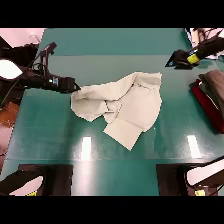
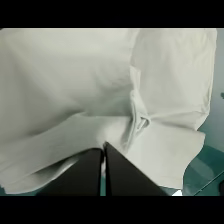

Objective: Fold the shirts.

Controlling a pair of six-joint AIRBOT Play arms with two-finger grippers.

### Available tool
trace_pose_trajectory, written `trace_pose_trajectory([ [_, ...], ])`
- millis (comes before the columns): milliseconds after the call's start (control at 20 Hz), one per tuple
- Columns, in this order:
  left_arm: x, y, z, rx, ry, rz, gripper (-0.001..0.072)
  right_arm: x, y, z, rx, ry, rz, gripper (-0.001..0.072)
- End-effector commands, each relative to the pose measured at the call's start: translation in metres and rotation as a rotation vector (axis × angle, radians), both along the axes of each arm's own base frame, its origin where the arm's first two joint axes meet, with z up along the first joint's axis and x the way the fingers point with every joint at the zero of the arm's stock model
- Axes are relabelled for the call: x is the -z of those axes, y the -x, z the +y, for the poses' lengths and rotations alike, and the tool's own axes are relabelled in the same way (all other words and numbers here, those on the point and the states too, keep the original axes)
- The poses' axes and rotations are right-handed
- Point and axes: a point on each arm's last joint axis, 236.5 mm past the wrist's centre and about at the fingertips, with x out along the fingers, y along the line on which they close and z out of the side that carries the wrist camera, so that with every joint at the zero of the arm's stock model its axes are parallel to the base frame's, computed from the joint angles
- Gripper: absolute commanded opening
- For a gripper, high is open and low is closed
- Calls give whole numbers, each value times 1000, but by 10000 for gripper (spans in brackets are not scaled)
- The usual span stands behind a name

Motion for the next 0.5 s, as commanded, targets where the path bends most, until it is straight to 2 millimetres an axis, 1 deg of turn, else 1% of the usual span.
trace_pose_trajectory([
  [0,-8,1,6,15,-42,-22,23,48,-11,18,-17,-61,74,636],
  [100,-7,2,7,16,-45,-16,23,59,-18,34,-18,-129,85,631],
  [150,-7,2,7,13,-44,-12,23,65,-20,40,-23,-136,89,622],
  [200,-7,2,6,14,-44,-11,23,72,-19,44,-30,-133,100,579],
  [250,-7,3,6,15,-44,-9,23,77,-18,46,-37,-135,112,422],
  [300,-7,3,6,16,-45,-9,23,79,-15,51,-62,-131,118,129],
  [350,-7,3,6,16,-44,-10,23,77,-15,52,-86,-128,106,19],
  [450,-13,1,6,17,-43,-24,23,65,-14,52,-102,-121,74,18],
])
